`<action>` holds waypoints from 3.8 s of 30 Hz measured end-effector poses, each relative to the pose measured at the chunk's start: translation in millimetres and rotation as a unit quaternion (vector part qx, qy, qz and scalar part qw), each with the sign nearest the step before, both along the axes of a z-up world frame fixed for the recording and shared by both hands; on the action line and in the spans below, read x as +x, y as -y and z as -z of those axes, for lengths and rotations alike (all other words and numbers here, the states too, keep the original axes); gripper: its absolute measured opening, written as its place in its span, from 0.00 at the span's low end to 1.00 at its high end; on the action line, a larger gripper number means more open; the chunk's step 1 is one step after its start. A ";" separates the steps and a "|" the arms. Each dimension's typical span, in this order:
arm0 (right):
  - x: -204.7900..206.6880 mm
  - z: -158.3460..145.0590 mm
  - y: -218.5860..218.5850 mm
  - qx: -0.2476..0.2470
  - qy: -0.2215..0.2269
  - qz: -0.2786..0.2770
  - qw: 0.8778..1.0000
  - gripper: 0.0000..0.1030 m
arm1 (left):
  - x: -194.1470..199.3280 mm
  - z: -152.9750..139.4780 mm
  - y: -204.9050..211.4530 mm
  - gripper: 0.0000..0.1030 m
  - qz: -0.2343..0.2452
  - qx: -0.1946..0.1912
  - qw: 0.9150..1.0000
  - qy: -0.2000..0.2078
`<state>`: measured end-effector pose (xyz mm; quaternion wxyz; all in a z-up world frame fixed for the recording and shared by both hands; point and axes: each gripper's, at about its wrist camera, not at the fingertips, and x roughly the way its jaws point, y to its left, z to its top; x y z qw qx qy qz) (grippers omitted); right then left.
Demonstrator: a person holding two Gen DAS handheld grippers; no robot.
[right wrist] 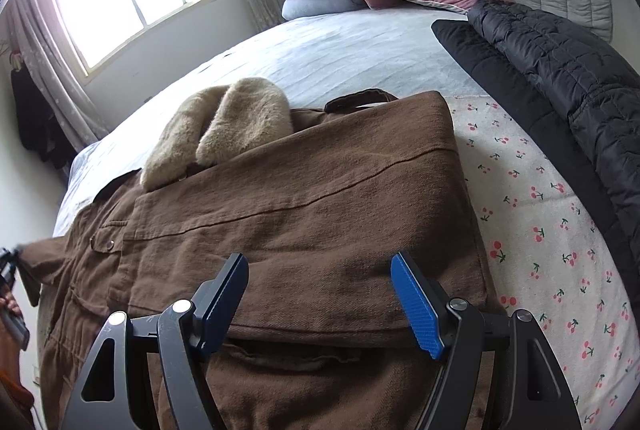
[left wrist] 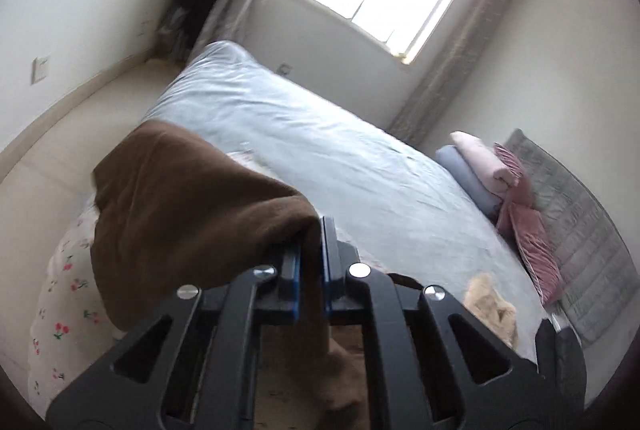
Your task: Fold large clothes
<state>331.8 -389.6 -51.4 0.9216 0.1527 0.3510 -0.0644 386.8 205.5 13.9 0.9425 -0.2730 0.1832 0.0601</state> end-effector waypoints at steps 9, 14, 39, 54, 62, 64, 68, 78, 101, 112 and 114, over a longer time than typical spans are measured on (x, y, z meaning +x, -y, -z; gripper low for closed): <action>2.0 1.2 -2.3 -0.002 -0.004 -0.007 1.000 0.73 | -0.3 -23.2 191.8 0.09 0.293 0.142 0.946 0.017; 1.2 1.0 0.5 0.002 -0.002 -0.004 1.000 0.73 | 1.2 38.4 259.7 0.18 0.427 0.200 0.877 -0.098; 2.6 -2.1 -7.8 -0.002 -0.005 -0.019 1.000 0.73 | 37.1 65.7 155.0 0.17 0.278 -0.050 0.948 -0.145; 8.1 3.1 -14.8 0.088 0.011 -0.080 0.993 0.73 | -10.9 28.8 278.6 0.65 0.537 0.050 0.839 -0.079; 36.2 37.9 -34.9 0.198 -0.004 -0.127 0.972 0.70 | 35.6 57.5 177.1 0.65 0.321 0.069 0.937 -0.115; 42.6 42.5 -54.5 0.124 -0.024 -0.113 0.986 0.63 | 43.3 83.3 166.9 0.64 0.296 0.074 0.944 -0.125; 43.9 38.9 -88.6 0.029 -0.010 -0.120 0.992 0.24 | 51.6 105.6 157.1 0.63 0.304 0.024 0.943 -0.132; 45.7 36.9 -87.9 -0.074 -0.018 -0.066 0.995 0.16 | 39.0 102.6 185.0 0.65 0.347 0.037 0.928 -0.128; -34.8 -35.2 -79.0 -0.039 0.024 -0.058 0.997 0.70 | -40.5 41.4 179.6 0.83 0.314 0.107 0.932 -0.146; -201.7 -96.8 -43.8 -0.047 0.037 -0.033 0.998 0.85 | -175.6 -8.1 102.2 0.94 0.280 0.084 0.937 -0.192; -225.4 -97.1 -36.7 -0.042 0.034 -0.037 0.998 0.87 | -195.6 -14.5 86.3 0.95 0.261 0.093 0.940 -0.198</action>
